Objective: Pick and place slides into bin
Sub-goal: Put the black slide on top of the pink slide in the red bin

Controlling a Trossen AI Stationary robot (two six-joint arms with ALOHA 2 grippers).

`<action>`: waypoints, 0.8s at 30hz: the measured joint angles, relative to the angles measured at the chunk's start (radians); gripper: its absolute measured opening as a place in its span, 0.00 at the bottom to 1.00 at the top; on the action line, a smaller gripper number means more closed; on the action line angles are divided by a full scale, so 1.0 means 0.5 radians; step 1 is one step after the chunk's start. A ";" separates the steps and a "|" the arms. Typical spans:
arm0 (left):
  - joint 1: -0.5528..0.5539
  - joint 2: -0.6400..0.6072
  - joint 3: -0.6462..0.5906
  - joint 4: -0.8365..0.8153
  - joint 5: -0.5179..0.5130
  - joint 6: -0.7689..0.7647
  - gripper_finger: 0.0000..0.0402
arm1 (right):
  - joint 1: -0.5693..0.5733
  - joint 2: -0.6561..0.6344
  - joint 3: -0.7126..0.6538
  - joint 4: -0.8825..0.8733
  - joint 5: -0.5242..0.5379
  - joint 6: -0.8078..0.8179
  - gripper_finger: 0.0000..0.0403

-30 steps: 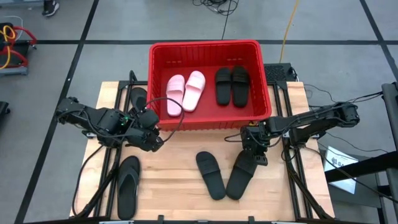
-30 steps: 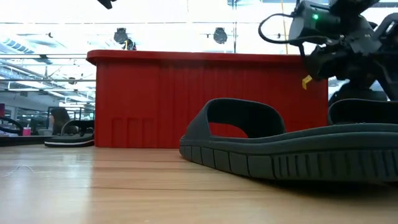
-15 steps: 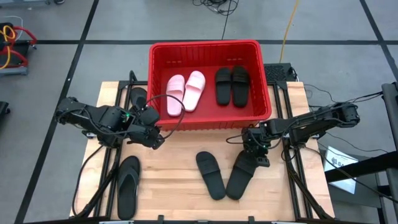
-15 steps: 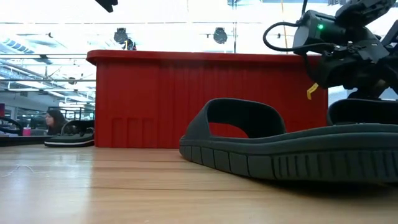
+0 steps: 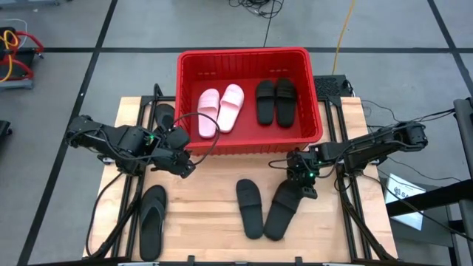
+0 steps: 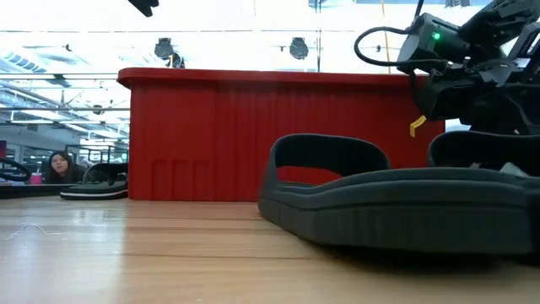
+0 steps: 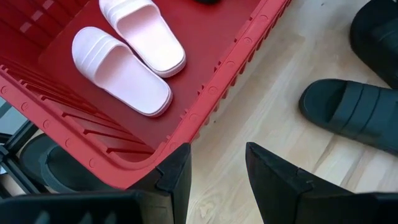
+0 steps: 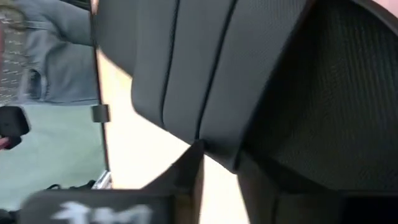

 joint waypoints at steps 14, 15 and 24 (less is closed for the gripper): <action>0.000 0.000 0.000 -0.001 0.000 0.011 0.37 | 0.002 -0.047 0.000 0.052 -0.066 0.159 0.01; 0.000 0.000 0.000 -0.001 0.000 0.011 0.37 | 0.007 -0.077 0.007 0.046 -0.062 0.186 0.01; 0.000 0.001 0.000 -0.002 0.000 0.037 0.37 | 0.136 -0.457 0.154 0.009 0.071 0.482 0.00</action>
